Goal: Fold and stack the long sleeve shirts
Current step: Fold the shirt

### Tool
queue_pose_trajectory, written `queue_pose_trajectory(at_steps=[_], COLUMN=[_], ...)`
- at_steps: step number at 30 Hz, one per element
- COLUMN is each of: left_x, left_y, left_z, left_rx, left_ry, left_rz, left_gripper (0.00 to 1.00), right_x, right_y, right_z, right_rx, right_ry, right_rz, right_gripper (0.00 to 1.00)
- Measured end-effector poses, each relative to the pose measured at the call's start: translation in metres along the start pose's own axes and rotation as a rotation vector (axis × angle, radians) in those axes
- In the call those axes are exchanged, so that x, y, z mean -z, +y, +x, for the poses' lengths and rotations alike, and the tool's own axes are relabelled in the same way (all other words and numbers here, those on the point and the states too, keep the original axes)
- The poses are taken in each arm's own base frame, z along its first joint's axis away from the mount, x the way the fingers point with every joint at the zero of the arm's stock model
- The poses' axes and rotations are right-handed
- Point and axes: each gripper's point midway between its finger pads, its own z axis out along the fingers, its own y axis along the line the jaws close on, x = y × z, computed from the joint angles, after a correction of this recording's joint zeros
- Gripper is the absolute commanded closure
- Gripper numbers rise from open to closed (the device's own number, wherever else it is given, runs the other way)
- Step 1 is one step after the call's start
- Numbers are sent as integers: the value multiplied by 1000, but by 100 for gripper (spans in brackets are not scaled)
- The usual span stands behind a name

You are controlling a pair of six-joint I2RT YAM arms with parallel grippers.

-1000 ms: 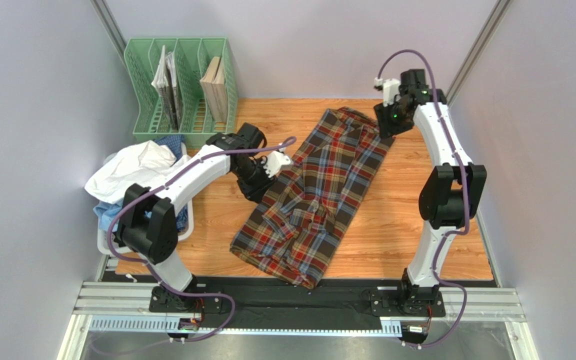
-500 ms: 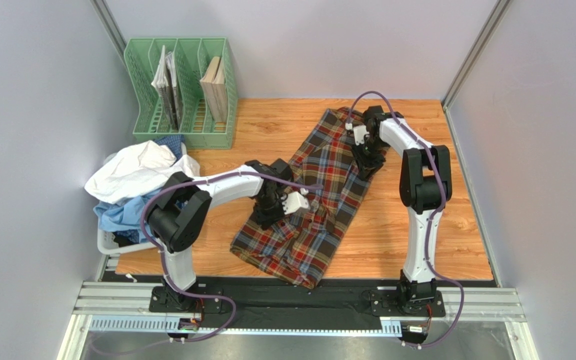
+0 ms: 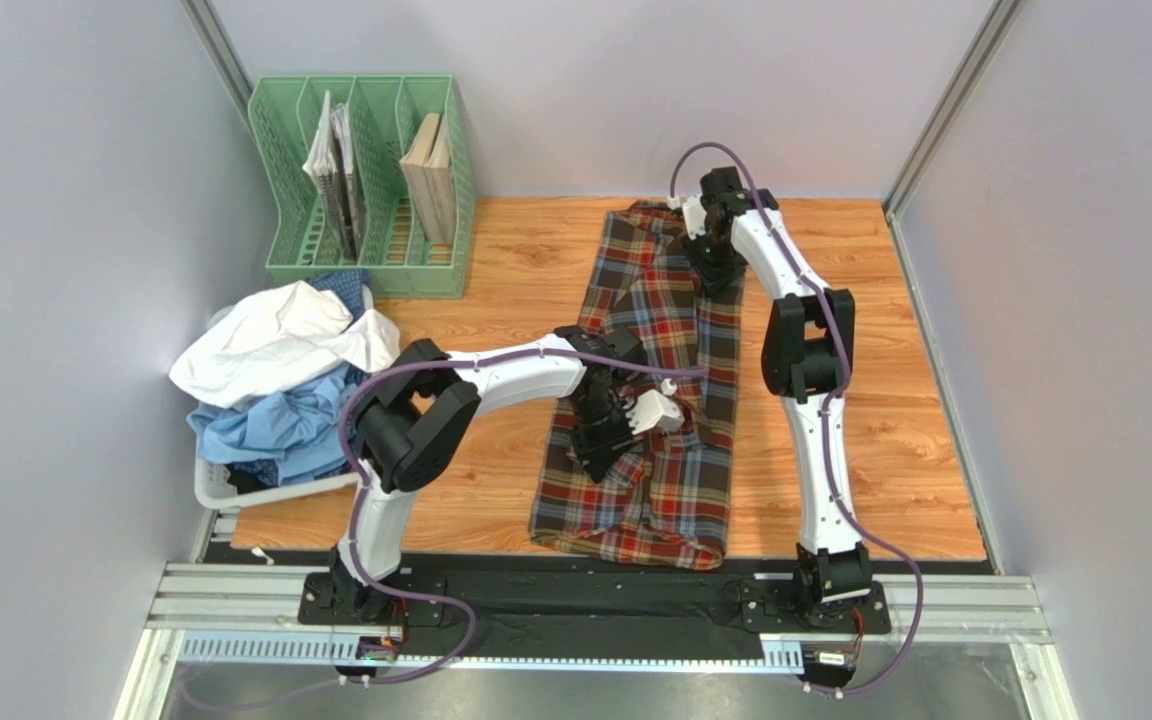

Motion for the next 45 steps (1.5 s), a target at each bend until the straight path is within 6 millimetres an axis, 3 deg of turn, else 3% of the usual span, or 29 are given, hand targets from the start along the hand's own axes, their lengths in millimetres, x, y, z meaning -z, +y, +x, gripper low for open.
queue_pose_trajectory(at_steps=[4,7,9,12,14,16,18,20,23,25,28,37,39,42,44,45], left_x=[5,25,50,102,124,124,107,81,41,26,18,7,7,15,34,51], left_y=[-4,-12,-21,-35,-33,-25,-8,7,20,26,28,20,20,16,10,4], left_z=[-27,-43,-48,-51,-51,-47,-37,-20,12,22,25,0,-4,-1,5,6], left_rx=[26,2,-35,-121,-181,-189,-179,-150,-90,-64,-32,7,1,-13,-41,-73], left_ry=[-119,-222,-298,-420,-451,-433,-362,-275,-134,-84,-63,-89,-98,-121,-155,-184], left_rz=[13,-9,-39,-125,-194,-220,-241,-235,-198,-184,-167,-100,-96,-99,-122,-142], left_gripper=[71,59,55,61,62,65,67,67,70,71,74,75,65,51,41,26], right_x=[0,9,29,89,131,162,176,167,125,96,64,45,43,52,72,89], right_y=[4,11,17,27,36,45,58,74,97,107,111,88,85,85,84,83], right_z=[-12,-17,-15,-5,3,13,35,61,113,141,157,117,110,113,118,117], right_rx=[41,63,75,89,91,85,67,44,3,-15,-28,-39,-39,-19,-2,11], right_ry=[-35,-72,-91,-153,-203,-246,-236,-188,-13,104,196,183,163,146,117,83], right_rz=[12,-7,-29,-55,-70,-88,-125,-173,-252,-289,-310,-266,-261,-268,-275,-271], right_gripper=[64,57,58,63,65,66,66,66,68,69,69,68,64,46,32,25])
